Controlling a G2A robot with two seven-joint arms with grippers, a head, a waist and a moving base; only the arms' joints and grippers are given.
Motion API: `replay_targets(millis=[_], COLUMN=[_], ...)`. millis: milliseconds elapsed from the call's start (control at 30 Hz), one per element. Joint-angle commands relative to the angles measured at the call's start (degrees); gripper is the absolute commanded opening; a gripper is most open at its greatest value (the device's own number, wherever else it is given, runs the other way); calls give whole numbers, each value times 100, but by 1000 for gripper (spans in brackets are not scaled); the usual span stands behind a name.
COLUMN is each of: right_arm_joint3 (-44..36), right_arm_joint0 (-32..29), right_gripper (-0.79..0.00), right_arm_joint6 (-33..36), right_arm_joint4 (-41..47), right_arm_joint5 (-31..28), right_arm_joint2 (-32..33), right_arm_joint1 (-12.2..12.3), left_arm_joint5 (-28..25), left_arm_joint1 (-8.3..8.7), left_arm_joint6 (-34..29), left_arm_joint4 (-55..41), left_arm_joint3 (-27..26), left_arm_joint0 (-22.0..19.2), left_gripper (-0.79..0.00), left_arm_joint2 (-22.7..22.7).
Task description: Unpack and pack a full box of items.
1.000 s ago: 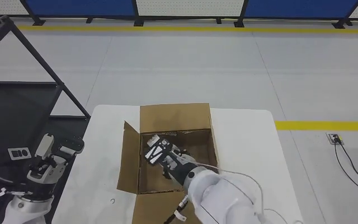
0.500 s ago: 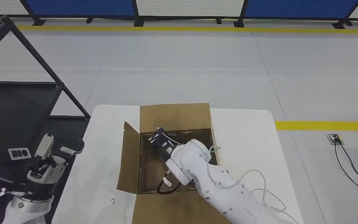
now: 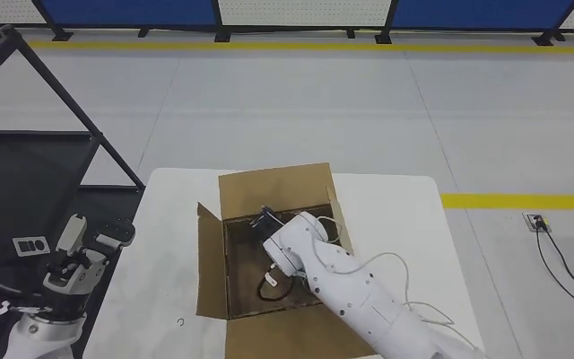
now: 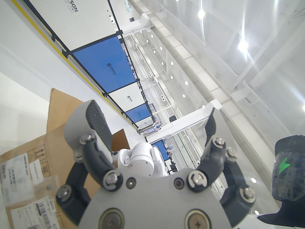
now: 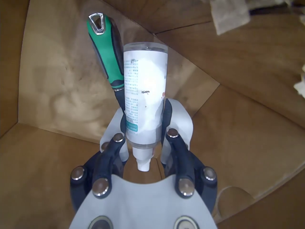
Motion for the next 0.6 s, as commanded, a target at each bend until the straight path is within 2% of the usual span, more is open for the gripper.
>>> replay_targets(millis=[0,133,267,467,567], right_arm_joint3=[-47,-533,-1603,-4644,-6106], right_arm_joint0=[16,-65,-385,-1650,-2420], right_gripper=[-443,-425,-425,-419,-403], right_arm_joint6=[-6,115,344,489,264], right_arm_joint4=[-15,-218,-723,-1981,-2344], right_arm_joint5=[11,94,206,351,257], right_arm_joint2=[1,55,206,904,1468], right_arm_joint1=[-26,-17,91,423,567], left_arm_joint5=[0,0,0,0,0], left_arm_joint1=[0,0,0,0,0], left_arm_joint6=[0,0,0,0,0], left_arm_joint4=[0,0,0,0,0], left_arm_joint3=[0,0,0,0,0], left_arm_joint0=[0,0,0,0,0], left_gripper=[0,0,0,0,0], left_arm_joint2=[0,0,0,0,0])
